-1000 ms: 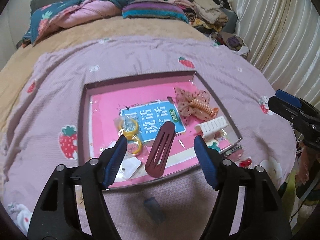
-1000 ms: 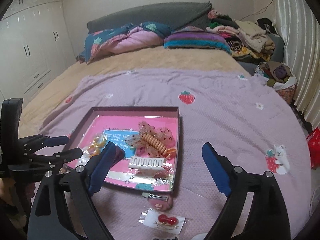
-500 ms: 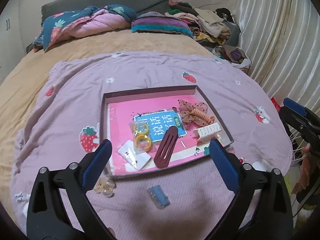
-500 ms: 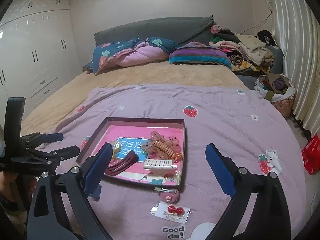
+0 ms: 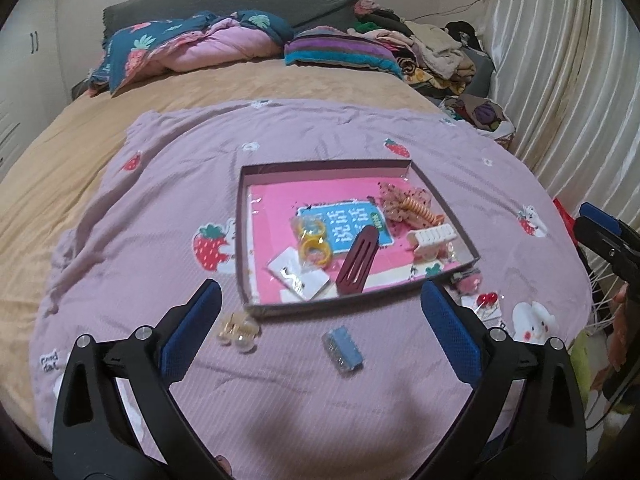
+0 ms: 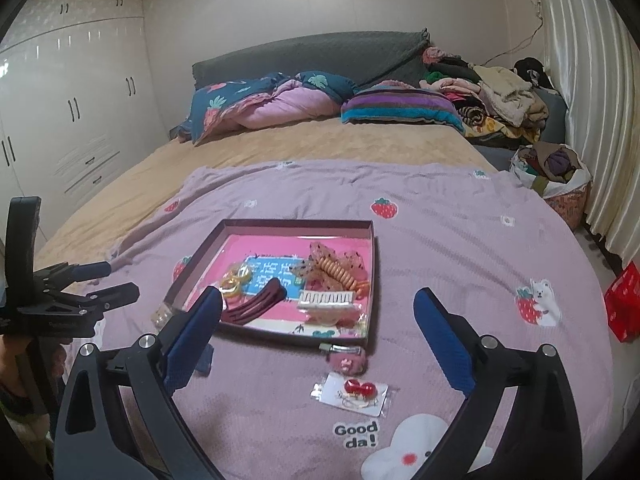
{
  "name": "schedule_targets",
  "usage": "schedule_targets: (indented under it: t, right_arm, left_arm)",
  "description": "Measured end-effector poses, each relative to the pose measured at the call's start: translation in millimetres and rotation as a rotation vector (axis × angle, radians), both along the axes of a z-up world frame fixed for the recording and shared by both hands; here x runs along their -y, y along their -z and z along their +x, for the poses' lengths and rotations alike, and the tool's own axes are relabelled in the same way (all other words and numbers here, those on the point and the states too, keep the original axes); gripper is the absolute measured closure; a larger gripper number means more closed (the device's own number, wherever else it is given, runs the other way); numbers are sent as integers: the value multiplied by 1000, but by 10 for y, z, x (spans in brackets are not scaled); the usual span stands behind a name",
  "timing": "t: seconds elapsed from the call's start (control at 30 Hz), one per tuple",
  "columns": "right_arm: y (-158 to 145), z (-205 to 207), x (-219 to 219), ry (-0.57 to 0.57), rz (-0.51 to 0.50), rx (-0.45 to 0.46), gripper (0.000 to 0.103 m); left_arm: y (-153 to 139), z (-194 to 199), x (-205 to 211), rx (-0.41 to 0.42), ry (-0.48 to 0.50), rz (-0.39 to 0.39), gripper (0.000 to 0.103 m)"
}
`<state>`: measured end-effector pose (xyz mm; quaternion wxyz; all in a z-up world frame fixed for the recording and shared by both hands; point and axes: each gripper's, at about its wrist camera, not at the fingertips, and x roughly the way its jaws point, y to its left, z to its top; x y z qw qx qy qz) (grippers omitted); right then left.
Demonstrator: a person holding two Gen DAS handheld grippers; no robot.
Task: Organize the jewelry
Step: 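Move both open tools back toward the remaining accessories beside the box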
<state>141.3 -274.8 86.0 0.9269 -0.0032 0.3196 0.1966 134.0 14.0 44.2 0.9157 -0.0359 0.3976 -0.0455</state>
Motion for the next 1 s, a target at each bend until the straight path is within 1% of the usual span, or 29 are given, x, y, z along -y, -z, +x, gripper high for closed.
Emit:
schedule_targets:
  t: [0.33,0.5,1.0]
  right_arm:
    - [209,-149,56,11,1,-46,7]
    - [293,-226,112,16,-3,-56,7]
    - [729,-387,312,38,-3,-143,7]
  left_arm:
    - [168,-207,-124,-26,-35,-7,10]
    - [251,-266,-70,-41,-26,-1,10]
    - [543,-355,153,-102,10,25,10]
